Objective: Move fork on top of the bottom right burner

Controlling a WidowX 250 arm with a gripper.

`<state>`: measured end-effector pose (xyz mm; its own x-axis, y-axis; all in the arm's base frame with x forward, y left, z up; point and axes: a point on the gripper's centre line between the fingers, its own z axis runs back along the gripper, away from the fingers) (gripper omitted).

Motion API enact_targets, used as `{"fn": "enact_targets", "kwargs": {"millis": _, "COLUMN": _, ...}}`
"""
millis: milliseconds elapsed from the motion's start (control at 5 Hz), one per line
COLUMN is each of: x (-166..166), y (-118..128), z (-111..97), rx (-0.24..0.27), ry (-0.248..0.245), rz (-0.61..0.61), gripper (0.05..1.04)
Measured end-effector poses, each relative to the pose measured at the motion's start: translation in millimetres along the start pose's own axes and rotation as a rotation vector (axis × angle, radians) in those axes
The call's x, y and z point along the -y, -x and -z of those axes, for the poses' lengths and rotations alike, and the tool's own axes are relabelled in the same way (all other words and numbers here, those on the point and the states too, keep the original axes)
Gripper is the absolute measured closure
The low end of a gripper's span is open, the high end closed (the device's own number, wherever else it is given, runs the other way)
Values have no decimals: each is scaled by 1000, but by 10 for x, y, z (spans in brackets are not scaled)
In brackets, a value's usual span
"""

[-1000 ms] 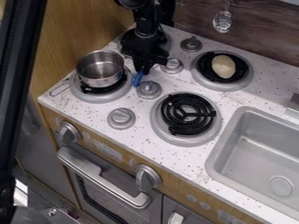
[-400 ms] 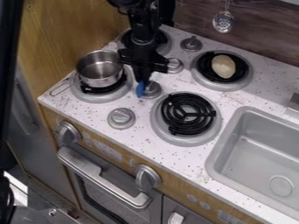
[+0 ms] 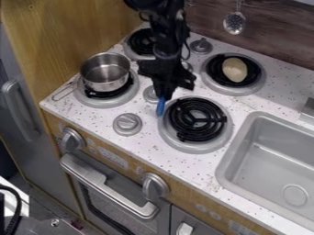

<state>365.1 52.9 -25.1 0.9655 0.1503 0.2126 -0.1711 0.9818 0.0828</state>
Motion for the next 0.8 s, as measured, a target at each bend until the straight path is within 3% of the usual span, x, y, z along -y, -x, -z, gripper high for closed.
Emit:
{"fn": "enact_targets", "kwargs": {"millis": 400, "x": 271, "y": 231, "z": 57, "rx": -26, "ry": -1, "rz": 55, "gripper": 985}}
{"fn": "enact_targets", "kwargs": {"millis": 800, "x": 378, "y": 271, "z": 43, "rx": -22, "ry": 3, "rz": 67, "gripper": 958}}
